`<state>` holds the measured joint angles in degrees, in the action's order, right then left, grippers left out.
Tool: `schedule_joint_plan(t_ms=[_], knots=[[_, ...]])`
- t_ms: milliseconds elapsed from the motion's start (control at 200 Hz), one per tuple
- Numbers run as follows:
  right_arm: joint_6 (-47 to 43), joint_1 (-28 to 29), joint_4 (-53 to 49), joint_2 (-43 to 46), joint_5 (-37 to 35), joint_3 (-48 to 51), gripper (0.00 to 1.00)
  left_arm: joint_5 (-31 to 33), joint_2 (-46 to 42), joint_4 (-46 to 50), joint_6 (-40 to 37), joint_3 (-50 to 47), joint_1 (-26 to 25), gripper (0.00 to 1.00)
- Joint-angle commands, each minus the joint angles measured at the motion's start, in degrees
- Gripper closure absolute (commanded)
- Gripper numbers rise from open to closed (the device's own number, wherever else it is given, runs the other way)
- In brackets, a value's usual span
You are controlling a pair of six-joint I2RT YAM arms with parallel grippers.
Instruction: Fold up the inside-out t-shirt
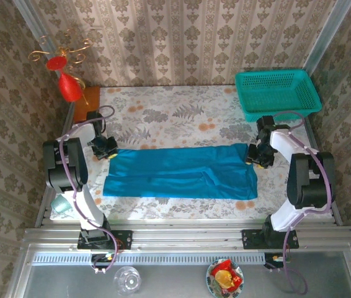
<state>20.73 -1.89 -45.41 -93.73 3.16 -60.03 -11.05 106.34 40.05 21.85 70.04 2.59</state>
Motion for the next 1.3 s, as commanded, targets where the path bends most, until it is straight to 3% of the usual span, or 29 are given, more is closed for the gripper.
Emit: schedule_joint_plan(t_ms=[0,225,410,1120,1295], knots=[[-1.2,-0.3,-1.7,0.8,-0.2,0.3,0.51,0.6,-2.9,1.8,0.0,-0.3,-0.6,0.89],[-2.1,-0.2,1.9,1.4,8.4,3.3,0.33,0.5,-3.9,2.2,0.2,-0.5,-1.5,0.89],[-3.4,0.3,0.8,-1.9,6.5,2.0,0.31,0.4,-3.8,2.0,0.4,-0.6,-2.0,0.89],[-4.4,5.9,-3.2,-7.8,-3.6,-0.9,0.35,0.6,-4.0,2.2,0.5,-0.8,-2.1,0.89],[-4.2,7.1,-2.9,-9.4,-4.2,-1.0,0.47,0.8,-4.0,2.5,0.4,-0.6,-2.1,0.90]])
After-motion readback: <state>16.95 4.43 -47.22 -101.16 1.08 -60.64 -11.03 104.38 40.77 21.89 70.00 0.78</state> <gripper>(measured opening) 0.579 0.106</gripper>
